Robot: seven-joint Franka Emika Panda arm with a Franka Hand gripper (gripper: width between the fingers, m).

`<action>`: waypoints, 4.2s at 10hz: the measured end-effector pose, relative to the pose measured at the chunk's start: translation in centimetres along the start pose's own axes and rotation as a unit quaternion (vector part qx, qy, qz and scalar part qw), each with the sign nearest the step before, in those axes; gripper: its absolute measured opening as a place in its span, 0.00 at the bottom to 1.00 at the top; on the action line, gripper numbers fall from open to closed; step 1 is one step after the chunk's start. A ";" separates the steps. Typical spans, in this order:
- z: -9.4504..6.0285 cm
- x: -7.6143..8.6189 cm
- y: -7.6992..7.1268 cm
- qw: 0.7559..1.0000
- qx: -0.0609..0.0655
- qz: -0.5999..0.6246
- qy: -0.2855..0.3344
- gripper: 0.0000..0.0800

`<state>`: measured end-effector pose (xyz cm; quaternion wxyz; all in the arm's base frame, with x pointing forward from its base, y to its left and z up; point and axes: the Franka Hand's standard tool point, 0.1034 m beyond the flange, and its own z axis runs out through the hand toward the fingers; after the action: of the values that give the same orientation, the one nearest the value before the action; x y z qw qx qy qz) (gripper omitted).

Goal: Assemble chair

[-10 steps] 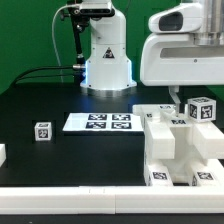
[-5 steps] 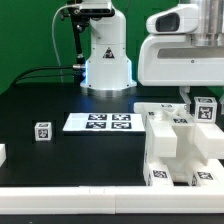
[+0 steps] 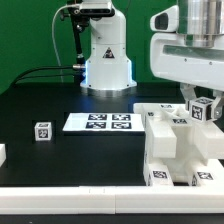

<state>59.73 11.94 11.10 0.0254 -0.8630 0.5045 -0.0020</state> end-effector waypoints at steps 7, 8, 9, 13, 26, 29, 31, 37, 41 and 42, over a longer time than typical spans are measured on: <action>-0.2 0.2 -0.2 1.000 0.017 0.019 -0.001 0.74; -0.4 0.4 -0.4 0.996 0.013 -0.091 -0.005 0.74; -0.4 0.7 -0.3 0.986 0.012 -0.163 -0.007 0.80; -0.2 0.9 0.0 0.930 -0.004 -0.366 0.009 0.81; 0.1 0.5 0.1 0.987 0.013 0.163 0.006 0.35; 0.3 0.3 0.1 0.982 0.014 0.188 -0.002 0.63; 0.3 0.3 0.1 0.985 0.014 0.169 -0.002 0.77; 0.4 -0.1 0.4 0.987 0.006 -0.159 -0.004 0.81; 0.1 -0.3 0.3 0.929 0.005 -0.367 0.037 0.78; 0.1 -0.3 0.3 0.930 0.005 -0.365 0.037 0.78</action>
Offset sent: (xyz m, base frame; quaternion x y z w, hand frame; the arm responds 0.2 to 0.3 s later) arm 0.0000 0.0000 0.0000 0.0000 0.0000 0.1296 0.9916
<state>59.33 12.07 10.99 0.0083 -0.9869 0.1548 -0.0456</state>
